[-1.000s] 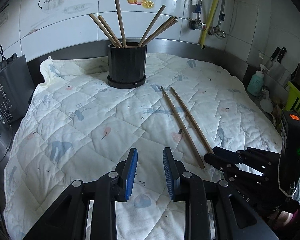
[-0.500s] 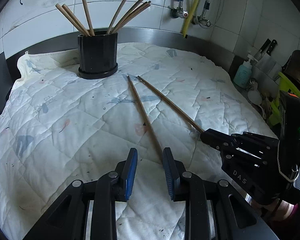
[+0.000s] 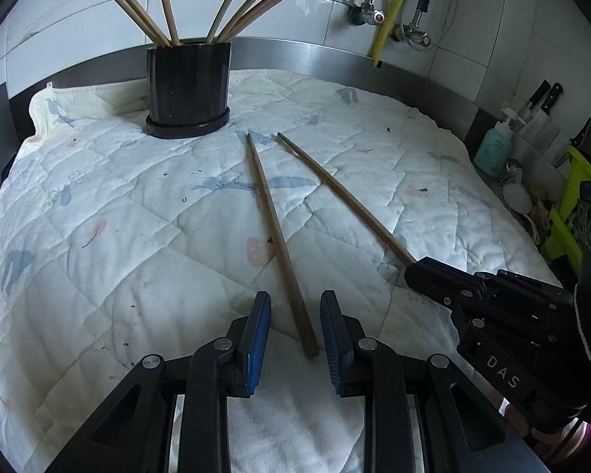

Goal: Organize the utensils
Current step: 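Close the left tool on a chopstick while the right tool grasps the other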

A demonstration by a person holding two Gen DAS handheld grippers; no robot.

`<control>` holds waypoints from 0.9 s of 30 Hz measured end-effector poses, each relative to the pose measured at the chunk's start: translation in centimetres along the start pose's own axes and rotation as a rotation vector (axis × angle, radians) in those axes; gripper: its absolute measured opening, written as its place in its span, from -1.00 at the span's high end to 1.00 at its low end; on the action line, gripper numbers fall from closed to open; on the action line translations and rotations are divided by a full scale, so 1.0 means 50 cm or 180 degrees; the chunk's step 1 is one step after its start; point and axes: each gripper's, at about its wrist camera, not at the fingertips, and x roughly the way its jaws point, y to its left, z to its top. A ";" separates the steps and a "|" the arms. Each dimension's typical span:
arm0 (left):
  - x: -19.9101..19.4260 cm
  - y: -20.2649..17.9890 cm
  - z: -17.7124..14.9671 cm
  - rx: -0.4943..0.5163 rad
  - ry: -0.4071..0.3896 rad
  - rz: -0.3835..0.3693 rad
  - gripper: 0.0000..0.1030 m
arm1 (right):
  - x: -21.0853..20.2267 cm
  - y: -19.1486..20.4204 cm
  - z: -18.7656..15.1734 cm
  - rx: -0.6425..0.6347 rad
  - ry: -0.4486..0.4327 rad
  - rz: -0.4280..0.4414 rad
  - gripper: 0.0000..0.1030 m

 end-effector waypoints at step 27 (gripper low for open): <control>-0.097 0.068 0.074 0.0121 -0.0259 0.0278 0.88 | -0.068 -0.003 0.067 -0.0196 -0.0311 -0.0104 0.81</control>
